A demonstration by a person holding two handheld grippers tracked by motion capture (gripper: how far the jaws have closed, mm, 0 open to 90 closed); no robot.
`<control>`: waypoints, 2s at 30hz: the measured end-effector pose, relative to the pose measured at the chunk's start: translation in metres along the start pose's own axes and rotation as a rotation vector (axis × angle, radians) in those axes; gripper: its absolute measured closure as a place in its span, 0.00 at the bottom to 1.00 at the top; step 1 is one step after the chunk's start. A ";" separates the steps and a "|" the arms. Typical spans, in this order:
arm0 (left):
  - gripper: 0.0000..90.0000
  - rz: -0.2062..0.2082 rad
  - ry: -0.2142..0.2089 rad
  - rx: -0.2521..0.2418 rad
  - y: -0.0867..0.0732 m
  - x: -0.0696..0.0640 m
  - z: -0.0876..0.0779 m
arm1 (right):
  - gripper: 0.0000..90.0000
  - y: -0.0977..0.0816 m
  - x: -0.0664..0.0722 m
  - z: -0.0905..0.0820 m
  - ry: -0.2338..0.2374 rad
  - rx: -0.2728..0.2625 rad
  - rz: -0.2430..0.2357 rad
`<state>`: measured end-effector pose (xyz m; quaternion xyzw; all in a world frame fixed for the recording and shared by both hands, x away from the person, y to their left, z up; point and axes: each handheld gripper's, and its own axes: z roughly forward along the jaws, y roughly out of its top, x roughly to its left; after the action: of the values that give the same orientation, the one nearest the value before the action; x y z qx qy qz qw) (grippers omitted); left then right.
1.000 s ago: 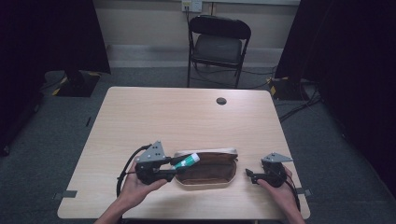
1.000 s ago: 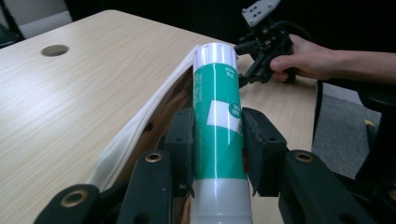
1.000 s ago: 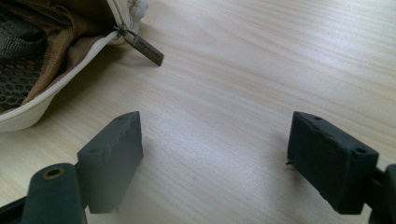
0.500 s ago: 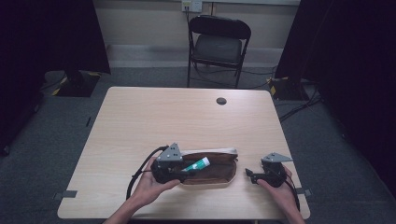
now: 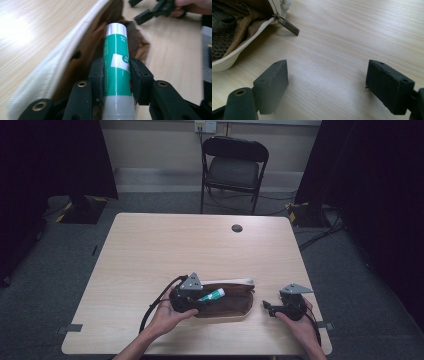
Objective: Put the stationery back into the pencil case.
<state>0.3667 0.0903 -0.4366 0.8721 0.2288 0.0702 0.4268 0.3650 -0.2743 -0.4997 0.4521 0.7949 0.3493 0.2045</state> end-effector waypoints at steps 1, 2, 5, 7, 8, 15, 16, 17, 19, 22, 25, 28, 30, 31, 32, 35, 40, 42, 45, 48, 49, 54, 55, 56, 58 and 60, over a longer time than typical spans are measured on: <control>0.73 0.001 0.001 0.006 0.000 0.002 0.001 | 0.19 0.000 0.000 0.000 0.000 0.000 0.000; 0.73 -0.002 -0.004 0.002 -0.001 0.003 0.003 | 0.19 0.000 0.000 0.000 0.000 0.000 0.000; 0.73 0.000 0.000 0.018 -0.001 0.006 0.007 | 0.19 0.000 0.000 0.000 0.000 0.000 0.000; 0.73 0.004 0.000 0.041 -0.001 0.008 0.010 | 0.19 0.000 0.000 0.000 0.000 0.000 0.000; 0.73 0.012 0.012 0.043 0.000 0.008 0.012 | 0.19 0.000 0.000 0.000 0.000 0.000 0.000; 0.73 -0.002 0.026 0.047 0.003 0.013 0.015 | 0.19 0.000 0.000 0.000 0.000 0.000 0.000; 0.72 -0.010 0.026 0.029 0.003 0.013 0.017 | 0.19 0.000 0.000 0.000 0.000 0.000 0.000; 0.72 -0.010 0.026 0.029 0.003 0.013 0.017 | 0.19 0.000 0.000 0.000 0.000 0.000 0.000; 0.71 -0.012 0.030 0.028 0.003 0.013 0.017 | 0.19 0.000 0.000 0.000 0.000 0.000 0.000; 0.68 -0.015 0.038 0.025 0.004 0.013 0.015 | 0.19 0.000 0.000 0.000 0.000 0.000 0.000; 0.66 -0.004 0.038 0.034 0.003 0.013 0.016 | 0.19 0.000 0.000 0.000 0.000 0.000 0.000; 0.67 0.007 0.047 0.032 0.003 0.011 0.018 | 0.19 0.000 0.000 0.000 0.000 -0.001 -0.001; 0.71 0.010 0.052 0.027 0.003 0.010 0.018 | 0.19 0.000 0.000 0.000 0.001 -0.001 -0.001; 0.73 0.019 0.065 0.032 0.004 0.010 0.017 | 0.19 0.000 0.000 0.000 0.002 -0.001 -0.003; 0.73 0.018 0.065 0.028 0.004 0.010 0.017 | 0.19 0.000 0.000 0.000 0.003 -0.001 -0.002; 0.73 0.012 0.071 0.014 0.005 0.009 0.016 | 0.19 0.000 0.000 0.000 0.003 -0.001 -0.002; 0.73 0.011 0.093 -0.007 0.006 0.006 0.022 | 0.19 0.000 0.000 0.000 0.004 0.000 -0.002; 0.73 -0.005 0.098 -0.025 0.007 0.006 0.023 | 0.19 0.000 0.000 0.000 0.004 0.000 -0.002; 0.67 -0.002 0.096 -0.036 0.009 0.005 0.024 | 0.19 0.000 0.000 0.000 0.003 -0.001 -0.002; 0.60 -0.004 0.093 -0.029 0.011 0.008 0.022 | 0.19 0.000 0.000 0.001 0.004 0.000 -0.001; 0.60 -0.002 0.091 -0.029 0.011 0.008 0.022 | 0.19 0.001 0.000 0.001 0.006 0.001 -0.001; 0.56 -0.013 0.097 -0.034 0.011 0.008 0.019 | 0.19 0.001 0.000 0.001 0.005 0.002 0.000; 0.56 -0.013 0.097 -0.034 0.011 0.008 0.019 | 0.19 0.001 0.000 0.001 0.006 0.001 0.000; 0.57 -0.022 0.096 -0.034 0.010 0.009 0.017 | 0.19 0.001 0.000 0.001 0.005 0.001 0.000; 0.57 -0.030 0.087 -0.029 0.009 0.009 0.014 | 0.19 0.001 0.000 0.001 0.005 0.001 0.000; 0.57 -0.034 0.081 -0.031 0.007 0.010 0.013 | 0.19 0.001 0.000 0.001 0.005 0.001 0.000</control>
<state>0.3821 0.0821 -0.4397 0.8578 0.2597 0.1016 0.4318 0.3664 -0.2736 -0.4996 0.4515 0.7956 0.3500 0.2019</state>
